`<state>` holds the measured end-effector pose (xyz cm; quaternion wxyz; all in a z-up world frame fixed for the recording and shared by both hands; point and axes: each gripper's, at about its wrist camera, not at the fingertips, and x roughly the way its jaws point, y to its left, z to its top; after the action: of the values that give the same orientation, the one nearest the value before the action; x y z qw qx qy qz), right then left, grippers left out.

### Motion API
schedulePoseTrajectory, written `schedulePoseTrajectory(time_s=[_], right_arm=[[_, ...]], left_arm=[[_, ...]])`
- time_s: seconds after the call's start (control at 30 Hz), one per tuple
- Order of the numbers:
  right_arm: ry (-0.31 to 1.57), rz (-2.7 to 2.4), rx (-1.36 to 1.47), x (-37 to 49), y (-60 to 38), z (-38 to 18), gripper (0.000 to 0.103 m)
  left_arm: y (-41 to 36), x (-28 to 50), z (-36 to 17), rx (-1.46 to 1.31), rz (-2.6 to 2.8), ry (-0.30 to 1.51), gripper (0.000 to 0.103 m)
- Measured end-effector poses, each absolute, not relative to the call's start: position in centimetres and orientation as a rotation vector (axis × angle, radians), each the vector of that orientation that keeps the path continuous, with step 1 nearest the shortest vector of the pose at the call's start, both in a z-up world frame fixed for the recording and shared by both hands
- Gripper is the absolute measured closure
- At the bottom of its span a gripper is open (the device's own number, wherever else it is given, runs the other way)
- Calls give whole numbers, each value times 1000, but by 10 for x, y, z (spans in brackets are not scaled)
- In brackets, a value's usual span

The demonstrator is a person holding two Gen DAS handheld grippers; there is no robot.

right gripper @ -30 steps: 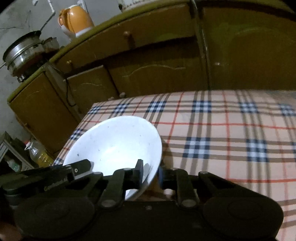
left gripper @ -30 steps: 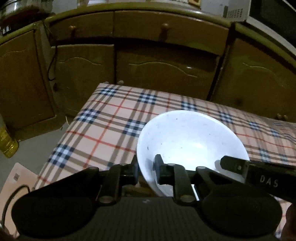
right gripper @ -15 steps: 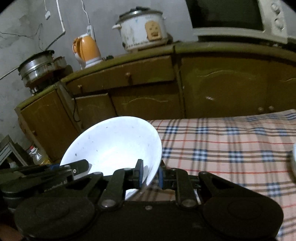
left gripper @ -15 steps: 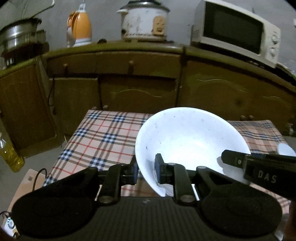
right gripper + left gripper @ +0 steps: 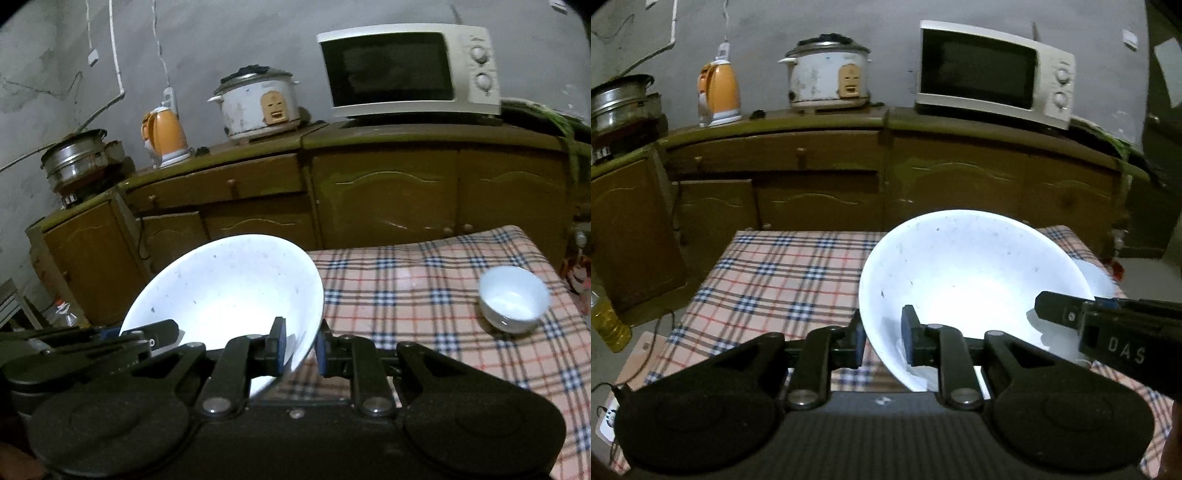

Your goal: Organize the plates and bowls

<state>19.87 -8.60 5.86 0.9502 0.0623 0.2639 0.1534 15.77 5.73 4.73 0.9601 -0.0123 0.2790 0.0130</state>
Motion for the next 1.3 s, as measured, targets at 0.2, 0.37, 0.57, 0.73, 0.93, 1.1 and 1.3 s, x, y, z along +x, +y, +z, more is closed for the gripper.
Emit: schedulePoseTrajectory(time_s=[0.2,0.37,0.57,0.73,0.93,1.1,1.3], right_arm=[[530,266,124,171,-114,56,81],[523,225,144,154,-141,51,81],[522,170,167,138,-173,44,81],[522,129,181,129,-196,39,81],[521,93,201,122,-220,32,81],[535,72,219,119,-234,24,81],[578,66,236,123,-239,4,81]], left_arm=[[32,141,42,-14,-14,569,81],[11,133,38,-8,-55,572,81],[-16,127,29,11,-109,584,81],[-35,124,24,23,-151,595,81],[-53,122,18,38,-191,600,81],[-64,123,9,53,-222,617,81],[-70,126,-8,76,-227,651,81]])
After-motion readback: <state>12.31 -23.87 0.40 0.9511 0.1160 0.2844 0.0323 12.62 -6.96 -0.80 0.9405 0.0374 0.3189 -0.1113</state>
